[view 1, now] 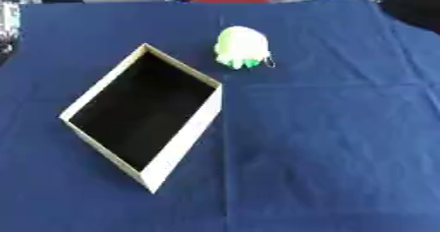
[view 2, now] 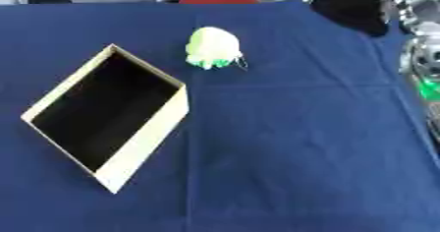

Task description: Pick up objects on the table and place them in the box.

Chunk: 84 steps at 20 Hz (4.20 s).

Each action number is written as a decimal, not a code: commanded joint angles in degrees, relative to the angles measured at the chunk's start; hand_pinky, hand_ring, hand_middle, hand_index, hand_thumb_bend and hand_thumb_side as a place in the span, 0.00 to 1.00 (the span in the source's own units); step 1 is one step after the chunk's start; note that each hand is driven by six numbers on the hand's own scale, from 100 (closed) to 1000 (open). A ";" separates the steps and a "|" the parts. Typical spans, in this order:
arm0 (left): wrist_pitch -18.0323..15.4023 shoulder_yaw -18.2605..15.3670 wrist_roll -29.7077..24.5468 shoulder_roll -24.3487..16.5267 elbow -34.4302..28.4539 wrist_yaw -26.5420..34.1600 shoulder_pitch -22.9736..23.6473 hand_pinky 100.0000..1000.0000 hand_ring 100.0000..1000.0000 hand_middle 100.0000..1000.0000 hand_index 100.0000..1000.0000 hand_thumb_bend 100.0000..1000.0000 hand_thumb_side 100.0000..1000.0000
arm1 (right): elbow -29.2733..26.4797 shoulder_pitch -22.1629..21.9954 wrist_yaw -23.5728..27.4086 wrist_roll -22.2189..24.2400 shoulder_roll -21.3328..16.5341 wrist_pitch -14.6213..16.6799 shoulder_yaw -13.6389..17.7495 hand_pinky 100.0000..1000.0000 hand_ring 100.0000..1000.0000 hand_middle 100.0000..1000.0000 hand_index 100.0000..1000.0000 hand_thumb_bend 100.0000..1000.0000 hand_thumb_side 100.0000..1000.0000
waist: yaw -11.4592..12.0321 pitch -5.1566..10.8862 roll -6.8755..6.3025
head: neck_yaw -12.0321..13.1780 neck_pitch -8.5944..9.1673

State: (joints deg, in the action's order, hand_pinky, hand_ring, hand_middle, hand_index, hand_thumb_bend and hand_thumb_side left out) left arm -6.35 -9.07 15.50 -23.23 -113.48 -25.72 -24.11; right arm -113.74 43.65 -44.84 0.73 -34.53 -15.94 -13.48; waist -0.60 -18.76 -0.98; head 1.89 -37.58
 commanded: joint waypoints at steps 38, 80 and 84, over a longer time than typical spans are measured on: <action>-0.02 0.20 -0.99 -1.71 -1.11 0.75 0.33 0.46 0.61 0.53 0.75 0.22 0.51 | -0.85 26.46 2.93 50.72 -11.51 -20.22 -22.55 0.94 0.98 0.86 0.86 0.00 0.72 | -0.33 1.60 0.88 | -0.02 0.40; -0.12 0.67 -1.95 -0.32 -1.11 2.67 0.11 0.46 0.61 0.52 0.75 0.21 0.50 | 34.38 28.75 -6.21 47.20 4.21 -11.61 -26.82 0.99 1.00 0.91 0.99 0.00 0.48 | 0.88 0.01 0.10 | -1.13 0.72; -0.13 0.64 -2.01 -0.13 -1.11 2.89 0.14 0.46 0.61 0.52 0.75 0.19 0.49 | 39.76 28.54 -6.93 45.15 6.07 -9.97 -25.71 0.98 1.00 0.90 0.99 0.00 0.42 | 0.99 -0.23 0.00 | -1.34 0.82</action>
State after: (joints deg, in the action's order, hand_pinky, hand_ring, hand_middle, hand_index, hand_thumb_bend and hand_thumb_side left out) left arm -6.45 -8.31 13.66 -22.72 -113.49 -23.20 -23.51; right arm -75.20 71.08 -51.13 45.63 -28.46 -25.09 -40.41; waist 0.34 -20.13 -0.87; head 0.75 -37.19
